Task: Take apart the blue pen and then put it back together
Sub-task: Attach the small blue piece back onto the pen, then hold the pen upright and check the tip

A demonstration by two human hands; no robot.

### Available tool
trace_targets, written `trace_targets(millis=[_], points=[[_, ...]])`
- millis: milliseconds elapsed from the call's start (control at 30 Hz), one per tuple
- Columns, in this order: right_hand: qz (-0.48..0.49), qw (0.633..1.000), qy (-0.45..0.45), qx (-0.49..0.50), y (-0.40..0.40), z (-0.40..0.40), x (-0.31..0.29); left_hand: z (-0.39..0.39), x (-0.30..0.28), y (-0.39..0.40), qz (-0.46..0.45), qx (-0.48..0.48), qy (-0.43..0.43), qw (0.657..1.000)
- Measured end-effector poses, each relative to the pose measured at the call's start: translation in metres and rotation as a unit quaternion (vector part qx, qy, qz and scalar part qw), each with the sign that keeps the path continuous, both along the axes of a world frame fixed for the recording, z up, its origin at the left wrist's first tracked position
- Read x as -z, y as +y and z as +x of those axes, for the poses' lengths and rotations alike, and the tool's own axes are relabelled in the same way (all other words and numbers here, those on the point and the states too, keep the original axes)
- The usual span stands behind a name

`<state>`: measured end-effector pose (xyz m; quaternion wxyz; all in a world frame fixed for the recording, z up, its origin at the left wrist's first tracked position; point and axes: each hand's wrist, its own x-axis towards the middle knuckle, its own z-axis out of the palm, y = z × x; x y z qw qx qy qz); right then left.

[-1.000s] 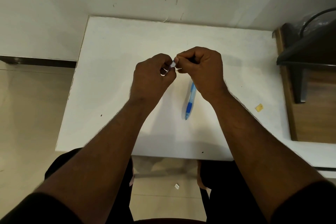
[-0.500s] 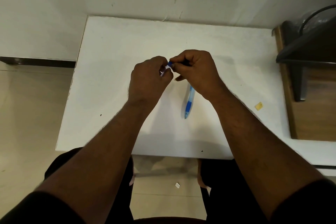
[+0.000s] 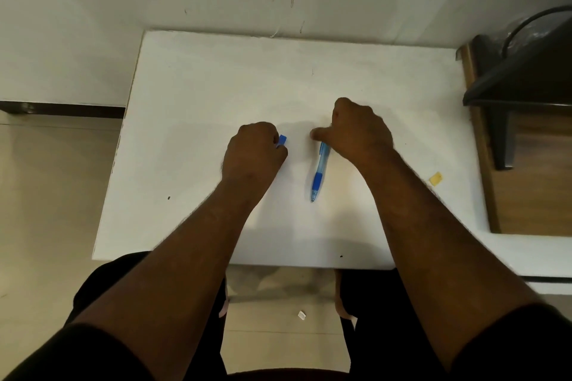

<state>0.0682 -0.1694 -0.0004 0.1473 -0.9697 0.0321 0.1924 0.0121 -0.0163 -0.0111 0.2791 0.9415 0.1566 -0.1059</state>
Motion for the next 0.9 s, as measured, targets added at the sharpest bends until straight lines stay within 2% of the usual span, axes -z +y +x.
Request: trace_targets(millis=[67, 167, 267, 333, 400, 467, 533, 600, 667, 767, 900], points=[[-0.036, 0.998, 0.044, -0.002, 0.005, -0.002, 0.002, 0.002, -0.001, 0.001, -0.004, 0.000, 0.000, 1.000], [-0.018, 0.997, 0.081, 0.003, 0.005, -0.002, 0.007, 0.006, -0.003, 0.004, -0.016, -0.021, -0.023, 0.999], [0.089, 0.988, 0.121, 0.033, 0.001, 0.003, 0.006, 0.007, -0.007, 0.006, -0.046, -0.048, -0.064, 0.996], [0.214, 0.970, 0.099, 0.057, 0.000, 0.007, 0.001, 0.009, -0.008, 0.007, -0.115, -0.063, -0.087, 0.988], [0.347, 0.934, 0.043, 0.073, 0.002, 0.008, -0.012, 0.013, -0.012, 0.008, -0.199, -0.098, -0.091, 0.971], [0.481, 0.871, 0.006, 0.098, 0.006, 0.008, -0.025, 0.015, -0.015, 0.009, -0.259, -0.136, -0.087, 0.952], [0.624, 0.767, 0.027, 0.143, 0.007, 0.007, -0.035, 0.015, -0.017, 0.009, -0.288, -0.149, -0.084, 0.942], [0.726, 0.661, 0.061, 0.177, 0.005, 0.004, -0.044, 0.013, -0.019, 0.007, -0.330, -0.150, -0.075, 0.929], [0.770, 0.600, 0.057, 0.209, 0.002, 0.002, -0.048, 0.010, -0.019, 0.004, -0.369, -0.151, -0.055, 0.916], [0.791, 0.565, 0.050, 0.231, -0.002, 0.001, -0.049, 0.009, -0.020, 0.001, -0.417, -0.161, -0.018, 0.894], [0.794, 0.571, 0.067, 0.199, -0.004, 0.003, -0.049, 0.008, -0.021, -0.005, -0.487, -0.150, 0.062, 0.858]])
